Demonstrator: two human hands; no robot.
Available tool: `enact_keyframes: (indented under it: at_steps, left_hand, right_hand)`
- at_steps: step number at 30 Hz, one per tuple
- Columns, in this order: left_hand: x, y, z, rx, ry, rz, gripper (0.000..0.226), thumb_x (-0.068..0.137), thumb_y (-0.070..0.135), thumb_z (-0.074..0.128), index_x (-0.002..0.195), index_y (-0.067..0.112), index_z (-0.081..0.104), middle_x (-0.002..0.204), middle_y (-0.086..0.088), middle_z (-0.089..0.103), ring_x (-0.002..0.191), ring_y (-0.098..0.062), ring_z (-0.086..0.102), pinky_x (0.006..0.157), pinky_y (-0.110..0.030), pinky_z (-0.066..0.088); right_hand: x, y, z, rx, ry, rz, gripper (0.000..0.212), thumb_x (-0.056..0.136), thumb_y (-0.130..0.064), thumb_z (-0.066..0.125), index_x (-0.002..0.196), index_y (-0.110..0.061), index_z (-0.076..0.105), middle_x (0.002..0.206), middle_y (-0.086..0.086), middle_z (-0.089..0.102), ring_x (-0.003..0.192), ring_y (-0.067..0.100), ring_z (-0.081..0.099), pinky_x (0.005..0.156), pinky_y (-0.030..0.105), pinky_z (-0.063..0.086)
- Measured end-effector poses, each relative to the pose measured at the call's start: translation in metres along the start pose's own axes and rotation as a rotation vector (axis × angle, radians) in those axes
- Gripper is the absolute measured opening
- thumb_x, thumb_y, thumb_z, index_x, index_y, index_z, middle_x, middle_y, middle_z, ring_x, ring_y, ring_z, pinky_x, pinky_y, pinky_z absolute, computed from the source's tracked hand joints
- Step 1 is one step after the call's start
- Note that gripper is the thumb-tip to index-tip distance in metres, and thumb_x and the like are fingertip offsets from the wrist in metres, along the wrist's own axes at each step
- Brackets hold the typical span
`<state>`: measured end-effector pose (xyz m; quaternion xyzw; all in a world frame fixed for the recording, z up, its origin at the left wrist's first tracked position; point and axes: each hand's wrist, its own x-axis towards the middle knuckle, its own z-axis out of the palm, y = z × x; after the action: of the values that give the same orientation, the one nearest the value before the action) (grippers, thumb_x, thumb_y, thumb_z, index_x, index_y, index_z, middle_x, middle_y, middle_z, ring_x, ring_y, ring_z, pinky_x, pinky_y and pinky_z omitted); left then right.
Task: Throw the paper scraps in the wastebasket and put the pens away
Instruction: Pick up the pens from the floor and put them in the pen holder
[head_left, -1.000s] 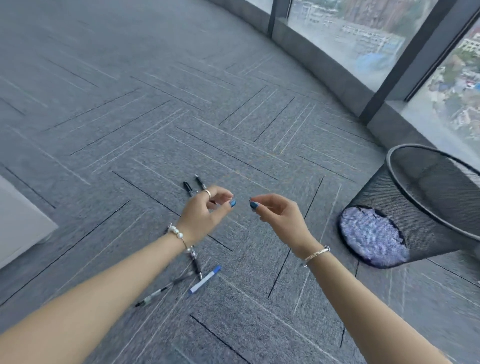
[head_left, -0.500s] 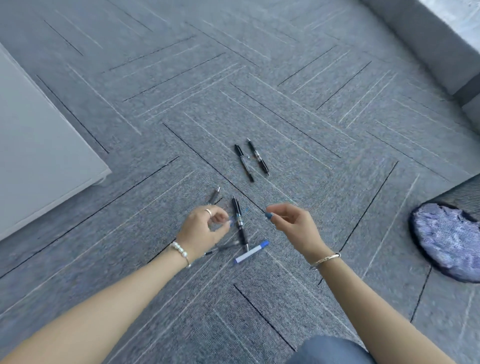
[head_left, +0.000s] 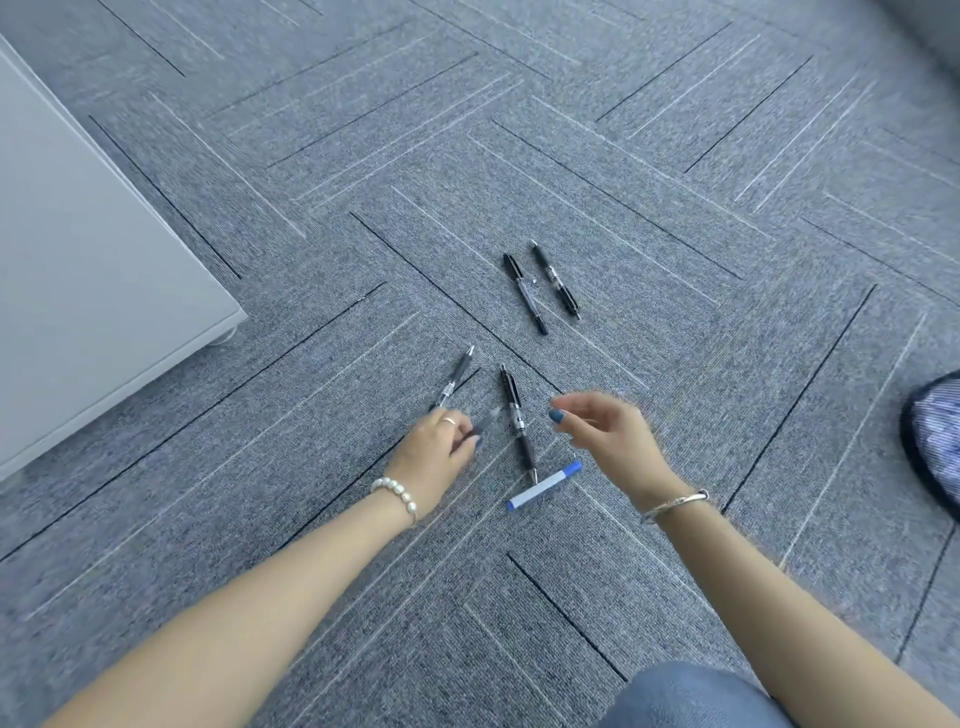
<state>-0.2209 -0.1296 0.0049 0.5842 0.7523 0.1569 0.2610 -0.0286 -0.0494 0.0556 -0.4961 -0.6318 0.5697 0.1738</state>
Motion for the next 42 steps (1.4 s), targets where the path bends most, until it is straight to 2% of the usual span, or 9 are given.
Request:
enact_keyframes:
  at_steps: [3,6,13,19,22,26,32,36,42]
  left_hand:
    - [0.021,0.002,-0.009,-0.074,0.189,-0.067,0.019,0.087,0.027,0.053,0.098,0.012,0.056,0.09,0.002,0.05,0.072,-0.009,0.05,0.058,-0.017,0.043]
    - [0.042,0.002,-0.011,0.046,0.308,-0.088,0.02,0.084,0.033,0.057,0.097,0.018,0.059,0.095,0.003,0.051,0.088,-0.014,0.046,0.077,-0.029,0.046]
    - [0.054,0.0,0.0,0.095,0.257,-0.256,0.026,0.083,0.026,0.06,0.103,0.013,0.051,0.109,-0.011,0.054,0.102,-0.023,0.048,0.087,-0.033,0.048]
    - [0.055,-0.001,-0.002,0.014,0.183,-0.263,0.03,0.085,0.022,0.057,0.105,0.005,0.043,0.098,-0.015,0.055,0.083,-0.027,0.057,0.073,-0.036,0.053]
    - [0.055,-0.006,-0.006,-0.054,0.097,-0.263,0.028,0.086,0.022,0.055,0.103,0.002,0.045,0.09,-0.014,0.057,0.074,-0.026,0.06,0.064,-0.035,0.054]
    - [0.043,-0.012,-0.016,-0.26,0.014,-0.162,0.014,0.091,0.023,0.047,0.09,0.009,0.046,0.064,0.0,0.047,0.046,-0.011,0.042,0.035,-0.011,0.033]
    - [0.024,-0.011,-0.035,-0.782,-0.103,-0.144,0.007,0.094,0.025,0.041,0.091,0.02,0.045,0.075,-0.003,0.058,0.055,-0.016,0.06,0.059,-0.037,0.056]
    - [0.019,-0.014,-0.042,-0.953,-0.15,-0.147,0.006,0.093,0.022,0.042,0.09,0.019,0.045,0.07,0.0,0.055,0.048,-0.011,0.055,0.051,-0.026,0.052]
    - [0.019,-0.019,-0.037,-1.015,-0.128,-0.192,0.01,0.092,0.022,0.046,0.097,0.013,0.049,0.065,0.001,0.053,0.047,-0.009,0.05,0.048,-0.025,0.049]
  right_hand:
    - [-0.001,-0.001,0.002,0.007,-0.014,0.002,0.012,0.084,-0.024,0.06,0.096,-0.026,0.063,0.096,-0.01,0.067,0.091,0.003,0.063,0.079,0.019,0.049]
    - [-0.002,0.0,0.003,0.021,-0.018,0.01,0.014,0.084,-0.024,0.06,0.097,-0.027,0.063,0.096,-0.009,0.067,0.092,0.003,0.063,0.078,0.018,0.049]
    - [-0.002,0.003,0.006,0.013,0.002,0.038,0.012,0.085,-0.023,0.059,0.095,-0.03,0.062,0.093,-0.009,0.067,0.09,0.001,0.063,0.081,0.02,0.049]
    - [0.001,0.007,0.01,0.009,0.027,0.094,0.013,0.086,-0.021,0.059,0.093,-0.031,0.06,0.09,-0.007,0.067,0.086,0.005,0.063,0.078,0.02,0.049]
    - [0.013,0.014,0.018,-0.087,0.093,0.137,0.011,0.086,-0.022,0.059,0.097,-0.024,0.062,0.092,-0.002,0.069,0.078,0.005,0.063,0.064,0.014,0.048]
    - [0.033,0.017,0.04,-0.298,0.126,0.154,0.027,0.081,-0.033,0.066,0.101,-0.014,0.064,0.092,0.001,0.07,0.081,0.01,0.065,0.069,0.022,0.054]
    - [0.051,0.009,0.07,-0.644,0.196,0.148,0.029,0.081,-0.032,0.067,0.096,-0.009,0.057,0.086,0.003,0.063,0.077,0.018,0.06,0.075,0.036,0.054]
    - [0.054,0.009,0.065,-0.596,0.097,0.127,0.018,0.091,-0.024,0.053,0.098,-0.007,0.051,0.074,-0.001,0.054,0.056,0.01,0.049,0.06,0.03,0.051]
    - [0.036,0.001,0.024,-0.534,-0.155,0.006,0.02,0.092,-0.019,0.048,0.111,-0.014,0.043,0.084,0.003,0.053,0.066,0.012,0.047,0.067,0.034,0.048]
